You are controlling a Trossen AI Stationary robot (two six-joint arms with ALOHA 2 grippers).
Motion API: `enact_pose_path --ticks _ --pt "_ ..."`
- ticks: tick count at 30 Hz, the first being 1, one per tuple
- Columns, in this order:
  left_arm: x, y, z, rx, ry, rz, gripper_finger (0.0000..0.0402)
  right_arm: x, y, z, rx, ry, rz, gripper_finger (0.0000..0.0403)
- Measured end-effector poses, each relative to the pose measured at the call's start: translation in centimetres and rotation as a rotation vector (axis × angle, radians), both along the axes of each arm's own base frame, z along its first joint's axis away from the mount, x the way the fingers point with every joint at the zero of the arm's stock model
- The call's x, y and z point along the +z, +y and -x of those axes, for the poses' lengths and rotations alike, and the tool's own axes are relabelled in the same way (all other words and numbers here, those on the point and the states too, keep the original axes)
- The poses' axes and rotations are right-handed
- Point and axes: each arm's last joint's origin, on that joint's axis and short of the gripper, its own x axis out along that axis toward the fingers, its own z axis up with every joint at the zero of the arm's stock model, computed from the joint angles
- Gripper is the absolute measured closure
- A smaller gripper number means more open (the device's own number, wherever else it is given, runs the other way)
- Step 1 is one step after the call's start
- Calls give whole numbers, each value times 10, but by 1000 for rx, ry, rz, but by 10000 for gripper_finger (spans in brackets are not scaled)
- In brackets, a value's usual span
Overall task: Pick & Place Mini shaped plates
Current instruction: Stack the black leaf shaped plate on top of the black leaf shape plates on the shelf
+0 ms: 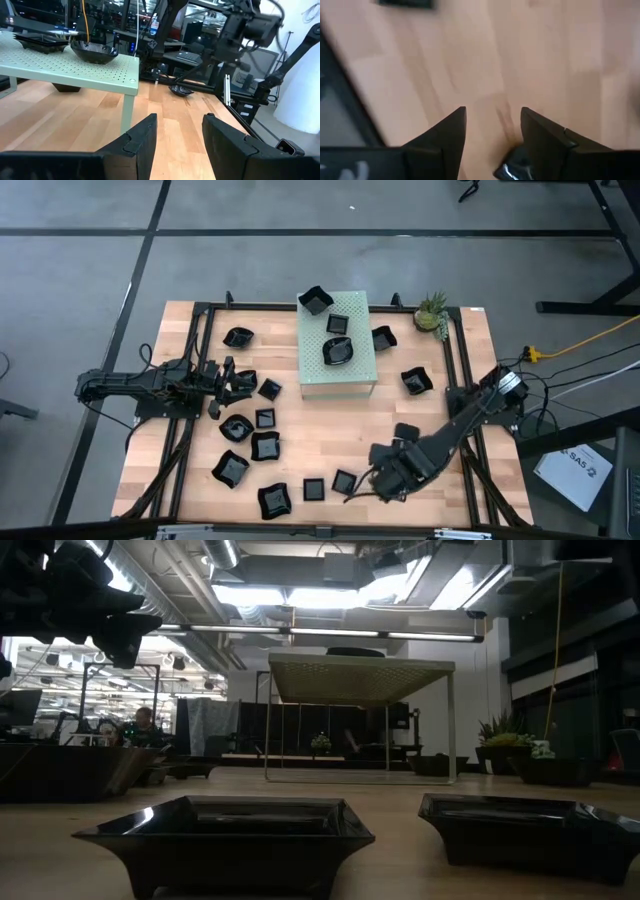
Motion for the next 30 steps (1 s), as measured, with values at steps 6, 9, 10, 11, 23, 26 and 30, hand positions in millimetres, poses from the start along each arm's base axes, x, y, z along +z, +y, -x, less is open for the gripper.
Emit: enact_pose_path --ticks 6,9,10,11,23,26,30 --pt "0 0 0 0 0 0 249 -17 12 27 -130 46 93 215" --pt "0 0 0 0 -1 0 249 -24 14 35 -190 31 126 215" --pt "0 0 0 0 0 0 249 -25 13 38 -212 31 132 215" --pt "0 0 0 0 0 0 249 -27 12 40 -236 31 137 215" --pt "0 0 0 0 0 0 249 -48 10 62 -363 15 138 214" --pt "0 0 0 0 0 0 249 -57 10 67 -382 41 128 214" --pt "0 0 0 0 0 0 249 -71 13 74 -435 53 97 214"
